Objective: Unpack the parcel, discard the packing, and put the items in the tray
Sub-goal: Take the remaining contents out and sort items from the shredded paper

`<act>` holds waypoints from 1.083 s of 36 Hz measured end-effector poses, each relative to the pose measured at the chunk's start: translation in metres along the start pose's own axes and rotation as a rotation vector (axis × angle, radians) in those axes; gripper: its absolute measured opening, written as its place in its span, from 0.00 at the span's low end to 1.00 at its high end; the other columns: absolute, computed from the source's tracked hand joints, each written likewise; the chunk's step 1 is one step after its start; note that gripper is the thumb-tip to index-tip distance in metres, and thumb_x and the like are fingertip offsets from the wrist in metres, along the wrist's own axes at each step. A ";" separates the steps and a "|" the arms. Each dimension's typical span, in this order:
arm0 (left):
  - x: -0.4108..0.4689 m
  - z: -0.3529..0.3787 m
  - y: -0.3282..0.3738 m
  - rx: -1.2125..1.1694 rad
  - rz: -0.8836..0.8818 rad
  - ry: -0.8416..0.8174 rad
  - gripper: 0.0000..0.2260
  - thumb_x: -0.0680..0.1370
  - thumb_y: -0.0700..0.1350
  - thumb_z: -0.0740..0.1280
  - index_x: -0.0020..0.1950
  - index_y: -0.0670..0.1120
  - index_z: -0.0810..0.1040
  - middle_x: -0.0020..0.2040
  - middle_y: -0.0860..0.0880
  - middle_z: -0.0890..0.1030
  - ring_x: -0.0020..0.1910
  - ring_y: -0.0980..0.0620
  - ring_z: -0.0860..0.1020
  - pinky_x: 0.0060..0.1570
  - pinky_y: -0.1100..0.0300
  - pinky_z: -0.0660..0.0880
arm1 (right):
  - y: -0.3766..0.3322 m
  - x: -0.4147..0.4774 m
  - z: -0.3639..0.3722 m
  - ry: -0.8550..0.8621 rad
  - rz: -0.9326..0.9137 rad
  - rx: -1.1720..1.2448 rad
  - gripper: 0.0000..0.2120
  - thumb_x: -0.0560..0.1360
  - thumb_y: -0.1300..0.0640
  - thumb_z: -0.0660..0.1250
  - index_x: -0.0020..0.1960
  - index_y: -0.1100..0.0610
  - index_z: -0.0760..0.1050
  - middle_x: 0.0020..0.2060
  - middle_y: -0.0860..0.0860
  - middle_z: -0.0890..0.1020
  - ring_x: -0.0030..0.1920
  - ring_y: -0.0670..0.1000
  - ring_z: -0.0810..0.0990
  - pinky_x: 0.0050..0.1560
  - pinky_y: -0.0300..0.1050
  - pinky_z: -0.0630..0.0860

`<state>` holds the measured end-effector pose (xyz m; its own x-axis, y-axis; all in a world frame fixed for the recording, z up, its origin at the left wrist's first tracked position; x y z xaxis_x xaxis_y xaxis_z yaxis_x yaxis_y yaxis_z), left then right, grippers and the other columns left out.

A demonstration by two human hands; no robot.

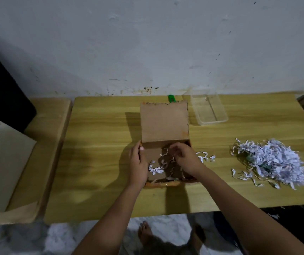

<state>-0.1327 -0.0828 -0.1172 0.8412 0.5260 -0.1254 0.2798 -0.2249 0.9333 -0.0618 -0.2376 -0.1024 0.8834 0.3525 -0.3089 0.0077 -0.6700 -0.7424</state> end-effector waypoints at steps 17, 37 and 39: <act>-0.001 -0.001 -0.001 0.018 -0.043 -0.008 0.18 0.82 0.49 0.53 0.72 0.48 0.65 0.69 0.47 0.68 0.65 0.54 0.67 0.61 0.63 0.63 | -0.023 0.005 -0.010 -0.708 0.075 -0.311 0.17 0.72 0.70 0.54 0.33 0.56 0.76 0.40 0.58 0.79 0.32 0.48 0.75 0.33 0.36 0.72; -0.003 0.000 0.001 0.032 -0.035 0.049 0.17 0.82 0.47 0.54 0.70 0.47 0.68 0.68 0.48 0.71 0.62 0.59 0.68 0.60 0.65 0.64 | -0.023 0.014 0.001 -0.553 -0.127 -0.005 0.15 0.73 0.72 0.56 0.50 0.63 0.79 0.44 0.52 0.79 0.44 0.47 0.75 0.45 0.32 0.71; -0.003 0.000 0.001 0.031 -0.028 0.049 0.17 0.82 0.47 0.54 0.70 0.47 0.68 0.67 0.48 0.71 0.62 0.59 0.68 0.60 0.66 0.64 | -0.020 0.015 -0.004 -0.572 -0.087 0.031 0.16 0.73 0.72 0.54 0.46 0.62 0.79 0.41 0.54 0.79 0.40 0.48 0.76 0.41 0.33 0.74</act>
<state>-0.1351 -0.0847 -0.1155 0.8090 0.5722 -0.1343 0.3183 -0.2345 0.9185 -0.0467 -0.2208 -0.0900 0.4860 0.7083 -0.5120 0.0477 -0.6065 -0.7937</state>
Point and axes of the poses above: each hand's wrist, its own x-axis towards the middle knuckle, its own z-axis out of the palm, y = z × x, the point moved 2 cm from there along x, towards the middle knuckle
